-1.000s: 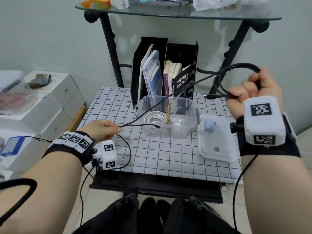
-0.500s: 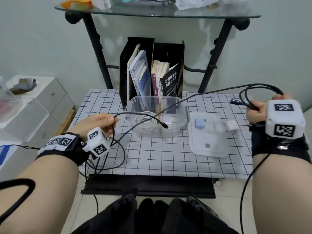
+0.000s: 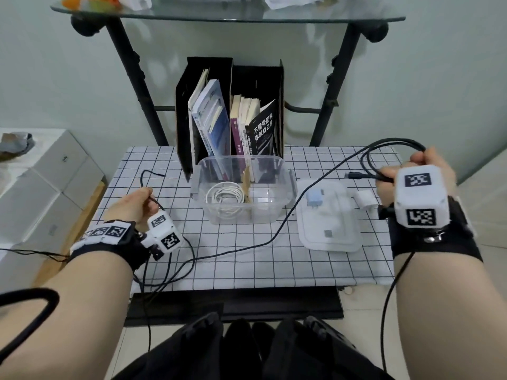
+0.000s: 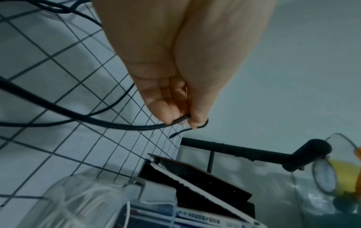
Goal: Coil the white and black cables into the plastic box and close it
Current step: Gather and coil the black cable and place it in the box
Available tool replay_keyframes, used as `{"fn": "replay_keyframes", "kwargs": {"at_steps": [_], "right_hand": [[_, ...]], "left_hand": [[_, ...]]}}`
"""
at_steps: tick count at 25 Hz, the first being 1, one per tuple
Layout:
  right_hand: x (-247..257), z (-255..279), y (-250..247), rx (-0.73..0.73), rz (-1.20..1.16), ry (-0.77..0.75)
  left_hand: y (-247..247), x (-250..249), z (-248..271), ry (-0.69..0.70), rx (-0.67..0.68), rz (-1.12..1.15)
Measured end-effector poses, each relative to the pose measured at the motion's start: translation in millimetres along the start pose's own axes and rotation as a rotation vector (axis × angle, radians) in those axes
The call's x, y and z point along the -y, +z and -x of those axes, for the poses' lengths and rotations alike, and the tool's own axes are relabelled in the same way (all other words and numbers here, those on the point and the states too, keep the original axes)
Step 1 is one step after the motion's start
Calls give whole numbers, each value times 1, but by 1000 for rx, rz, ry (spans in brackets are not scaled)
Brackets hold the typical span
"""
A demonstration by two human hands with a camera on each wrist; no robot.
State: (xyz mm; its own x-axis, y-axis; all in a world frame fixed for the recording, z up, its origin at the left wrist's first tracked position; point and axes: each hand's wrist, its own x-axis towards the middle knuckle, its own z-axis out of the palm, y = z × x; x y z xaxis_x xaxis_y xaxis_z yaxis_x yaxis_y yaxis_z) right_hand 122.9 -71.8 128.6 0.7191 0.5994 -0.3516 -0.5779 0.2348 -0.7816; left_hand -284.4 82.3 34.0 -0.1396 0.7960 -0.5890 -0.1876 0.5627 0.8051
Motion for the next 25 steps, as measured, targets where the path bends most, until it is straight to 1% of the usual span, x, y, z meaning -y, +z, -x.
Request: {"fn": "replay_keyframes", "kwargs": {"at_steps": [1,2,4,5,6,7,8,9,10,11,12,13,14,15,16,18,20,21,23,25], "right_hand": [[-5,1,5,23,-26,17],[-9,4,12,49,-60,35],[-18,9,27,68,-97,88],[-21,11,31,78,-111,102],[-25,14,37,83,-110,115],[-30,17,42,93,-97,125],[-35,21,47,117,-77,139],[-41,26,52,144,-54,164],[-47,31,59,167,-42,188],[-54,35,66,187,-41,207],[-60,39,71,207,-42,218],[-64,42,77,220,-48,225],[-66,46,82,225,-60,230],[-66,48,86,229,-81,234],[-63,49,87,233,-106,234],[-57,47,86,223,-126,214],[-50,40,82,196,-166,150],[-48,36,80,191,-225,121],[-43,27,77,179,-353,94],[-39,20,75,155,-414,50]], "left_hand": [[2,2,1,-11,-14,-17],[4,2,2,16,-39,-85],[11,3,1,143,-99,-400],[15,0,0,219,-173,-521],[23,-3,4,284,-213,-565],[36,-7,10,361,-172,-524],[52,-12,17,445,-63,-428],[71,-17,30,503,100,-354],[90,-20,50,558,274,-378],[106,-21,67,604,445,-471],[121,-21,81,635,588,-586],[134,-17,92,660,679,-676],[144,-11,94,670,734,-718],[151,-4,96,665,777,-697],[155,2,95,633,797,-638],[156,16,93,517,834,-538],[153,27,91,452,854,-602],[151,31,91,428,872,-646],[147,35,92,405,895,-722],[144,34,92,400,910,-773]]}}
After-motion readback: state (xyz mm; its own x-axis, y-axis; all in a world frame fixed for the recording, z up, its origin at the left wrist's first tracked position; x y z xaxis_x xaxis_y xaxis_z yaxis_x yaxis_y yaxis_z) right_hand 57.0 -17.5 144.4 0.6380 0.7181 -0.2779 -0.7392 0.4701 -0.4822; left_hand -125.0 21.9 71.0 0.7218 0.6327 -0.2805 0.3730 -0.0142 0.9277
